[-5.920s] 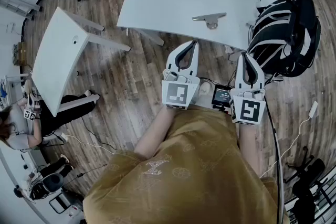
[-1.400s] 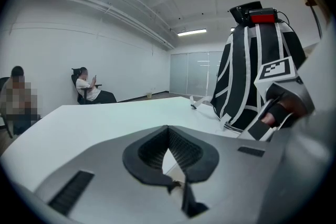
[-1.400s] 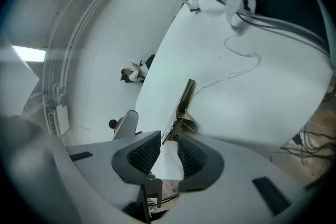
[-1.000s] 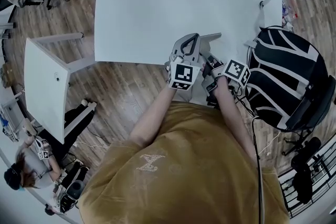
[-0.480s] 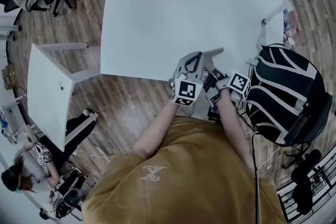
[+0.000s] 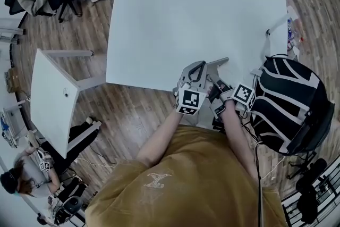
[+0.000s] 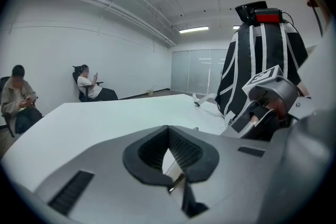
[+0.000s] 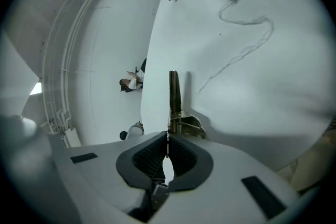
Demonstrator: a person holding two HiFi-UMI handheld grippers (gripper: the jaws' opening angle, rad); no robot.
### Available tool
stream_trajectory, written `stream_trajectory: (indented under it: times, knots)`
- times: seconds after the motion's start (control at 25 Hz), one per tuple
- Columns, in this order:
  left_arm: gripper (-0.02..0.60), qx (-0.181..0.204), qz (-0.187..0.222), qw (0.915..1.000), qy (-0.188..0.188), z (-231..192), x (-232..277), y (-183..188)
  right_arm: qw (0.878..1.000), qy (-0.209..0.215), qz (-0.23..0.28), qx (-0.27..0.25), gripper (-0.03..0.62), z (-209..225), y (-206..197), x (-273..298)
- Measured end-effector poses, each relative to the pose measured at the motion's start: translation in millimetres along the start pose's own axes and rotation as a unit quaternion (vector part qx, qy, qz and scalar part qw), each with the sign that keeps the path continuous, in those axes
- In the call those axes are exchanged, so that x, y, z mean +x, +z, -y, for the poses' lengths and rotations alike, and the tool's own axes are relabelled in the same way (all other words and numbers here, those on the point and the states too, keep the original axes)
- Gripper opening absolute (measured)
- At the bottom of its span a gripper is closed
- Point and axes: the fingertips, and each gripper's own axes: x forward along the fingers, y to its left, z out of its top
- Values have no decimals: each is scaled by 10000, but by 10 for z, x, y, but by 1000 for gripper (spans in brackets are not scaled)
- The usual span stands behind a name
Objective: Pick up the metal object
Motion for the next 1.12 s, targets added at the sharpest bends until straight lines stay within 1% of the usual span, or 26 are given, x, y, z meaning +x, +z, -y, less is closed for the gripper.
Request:
stream_trajectory:
  times: [0.24, 0.36, 0.48, 0.6, 0.68, 0.84, 0.92, 1.12]
  knots:
    - [6, -14, 98, 9999, 35, -18, -48, 94, 9993, 106, -14, -350, 12, -181, 21, -41]
    - [6, -11, 165, 9998, 64, -14, -93, 174, 9983, 263, -6, -529, 12, -327, 51, -67]
    - [6, 33, 311, 9995, 90, -14, -162, 336, 9955, 311, 1, -900, 12, -485, 79, -117]
    - [6, 59, 464, 9989, 95, -15, -230, 490, 9914, 380, 34, -1254, 12, -665, 95, -176]
    - [6, 61, 567, 9983, 109, -25, -281, 592, 9883, 513, 85, -1431, 12, -799, 103, -204]
    - [6, -29, 818, 9965, 166, -80, -402, 814, 9793, 639, 193, -1909, 12, -1045, 125, -260]
    - [6, -56, 942, 9954, 189, -83, -466, 920, 9755, 711, 230, -2070, 12, -1141, 129, -310]
    - [6, 51, 1135, 9933, 190, -43, -528, 1113, 9648, 913, 326, -2444, 12, -1365, 148, -418]
